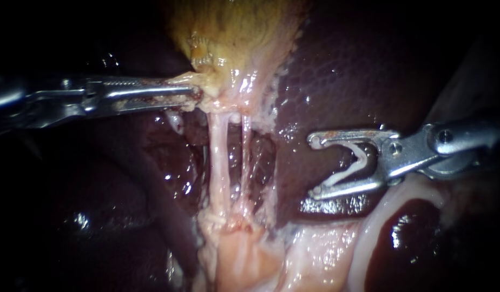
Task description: Clipping first clip left tube
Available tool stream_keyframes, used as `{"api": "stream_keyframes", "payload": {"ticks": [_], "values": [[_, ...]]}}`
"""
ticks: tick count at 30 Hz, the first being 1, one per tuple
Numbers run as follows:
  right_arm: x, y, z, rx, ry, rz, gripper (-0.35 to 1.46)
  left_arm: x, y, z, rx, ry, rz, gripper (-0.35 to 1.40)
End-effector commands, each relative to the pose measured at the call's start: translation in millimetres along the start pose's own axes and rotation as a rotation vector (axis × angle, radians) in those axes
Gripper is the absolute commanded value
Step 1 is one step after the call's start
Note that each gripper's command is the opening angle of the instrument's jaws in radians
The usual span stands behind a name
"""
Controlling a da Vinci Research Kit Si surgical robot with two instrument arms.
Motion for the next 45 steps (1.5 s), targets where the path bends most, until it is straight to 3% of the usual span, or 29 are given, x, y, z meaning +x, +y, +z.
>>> {"api": "stream_keyframes", "payload": {"ticks": [1,9,16,24,31,37,45], "values": [[-0.1,0.0,0.0,0.000,0.000,0.000,0.49,0.1,0.1,-0.1,0.000,0.000,0.000,-0.35],[-0.1,0.0,0.0,0.000,0.000,0.000,0.49,2.8,1.6,-2.7,-0.009,-0.004,-0.013,-0.35],[0.4,-0.4,0.3,-0.001,0.000,0.001,0.49,5.1,3.8,-5.7,-0.022,0.016,-0.023,-0.35],[2.9,-2.4,3.5,0.034,0.011,0.001,0.49,5.0,4.3,-6.1,-0.024,0.016,-0.021,-0.35],[4.5,-4.1,9.1,0.048,0.016,-0.011,0.49,5.0,4.3,-6.1,-0.024,0.016,-0.021,-0.35],[3.3,-4.2,12.7,0.044,0.012,0.001,0.49,5.0,4.4,-6.1,-0.024,0.016,-0.021,-0.35],[0.3,-2.1,14.1,0.023,-0.009,0.010,0.49,5.0,4.5,-6.1,-0.024,0.016,-0.021,-0.35]]}}
